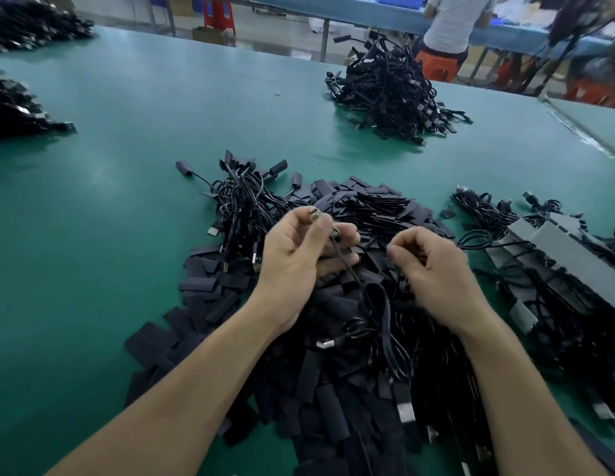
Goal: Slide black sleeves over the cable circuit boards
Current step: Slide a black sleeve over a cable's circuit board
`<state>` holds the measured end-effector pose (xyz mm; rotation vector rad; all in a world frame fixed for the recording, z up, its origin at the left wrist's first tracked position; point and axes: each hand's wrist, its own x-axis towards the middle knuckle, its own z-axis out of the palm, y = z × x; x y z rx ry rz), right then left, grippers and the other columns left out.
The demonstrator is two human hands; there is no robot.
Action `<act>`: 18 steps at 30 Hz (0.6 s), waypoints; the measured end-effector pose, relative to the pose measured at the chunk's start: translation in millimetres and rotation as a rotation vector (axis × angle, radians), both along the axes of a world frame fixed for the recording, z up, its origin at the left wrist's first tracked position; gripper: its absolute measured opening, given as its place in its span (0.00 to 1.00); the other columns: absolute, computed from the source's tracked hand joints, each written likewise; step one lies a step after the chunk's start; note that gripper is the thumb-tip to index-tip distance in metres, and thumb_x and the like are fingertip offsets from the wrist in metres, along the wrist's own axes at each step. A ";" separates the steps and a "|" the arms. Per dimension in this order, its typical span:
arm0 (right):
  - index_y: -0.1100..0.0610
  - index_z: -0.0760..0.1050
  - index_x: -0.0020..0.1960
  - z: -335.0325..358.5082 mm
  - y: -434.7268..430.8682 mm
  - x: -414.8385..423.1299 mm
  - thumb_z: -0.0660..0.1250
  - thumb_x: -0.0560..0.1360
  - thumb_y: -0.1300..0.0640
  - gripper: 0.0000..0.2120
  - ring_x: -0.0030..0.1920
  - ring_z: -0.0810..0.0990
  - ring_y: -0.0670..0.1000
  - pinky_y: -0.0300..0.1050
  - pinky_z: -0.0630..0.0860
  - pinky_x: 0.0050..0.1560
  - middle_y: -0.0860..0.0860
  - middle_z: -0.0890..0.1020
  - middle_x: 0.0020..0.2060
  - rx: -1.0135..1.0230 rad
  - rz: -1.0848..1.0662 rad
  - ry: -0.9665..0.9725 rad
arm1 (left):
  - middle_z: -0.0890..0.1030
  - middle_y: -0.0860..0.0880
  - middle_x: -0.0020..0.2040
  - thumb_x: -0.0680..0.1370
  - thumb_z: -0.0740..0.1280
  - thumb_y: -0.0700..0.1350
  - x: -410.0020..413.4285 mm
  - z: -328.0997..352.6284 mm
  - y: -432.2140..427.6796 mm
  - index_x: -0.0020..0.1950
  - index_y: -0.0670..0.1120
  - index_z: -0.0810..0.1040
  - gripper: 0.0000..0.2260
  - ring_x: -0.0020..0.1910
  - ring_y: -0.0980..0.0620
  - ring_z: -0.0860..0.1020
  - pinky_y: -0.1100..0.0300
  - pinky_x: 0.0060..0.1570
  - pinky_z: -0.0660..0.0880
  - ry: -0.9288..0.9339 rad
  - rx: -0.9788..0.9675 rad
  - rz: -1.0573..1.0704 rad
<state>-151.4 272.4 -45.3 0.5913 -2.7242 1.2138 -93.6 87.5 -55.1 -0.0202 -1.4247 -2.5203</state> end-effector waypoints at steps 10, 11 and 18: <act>0.44 0.76 0.61 9.8 -16.5 11.3 0.66 0.79 0.52 0.12 0.59 0.73 0.51 0.50 0.56 0.55 0.46 0.79 0.53 0.459 -0.271 0.210 | 0.70 0.57 0.25 0.85 0.59 0.45 0.2 17.4 -34.8 0.50 0.50 0.80 0.10 0.22 0.58 0.68 0.64 0.22 0.68 0.105 -0.161 0.509; 0.44 0.77 0.60 11.9 -17.7 13.1 0.66 0.79 0.51 0.11 0.59 0.71 0.51 0.47 0.55 0.53 0.46 0.79 0.54 0.454 -0.235 0.250 | 0.70 0.57 0.26 0.85 0.60 0.45 0.4 17.9 -36.2 0.51 0.50 0.80 0.10 0.22 0.58 0.67 0.65 0.21 0.67 0.100 -0.149 0.491; 0.47 0.75 0.64 11.2 -28.4 24.8 0.58 0.77 0.34 0.23 0.62 0.68 0.56 0.55 0.63 0.60 0.50 0.75 0.59 0.730 -0.213 0.032 | 0.77 0.56 0.32 0.79 0.70 0.43 -2.0 10.5 -35.0 0.52 0.46 0.76 0.05 0.27 0.57 0.72 0.65 0.24 0.70 -0.045 -0.232 0.371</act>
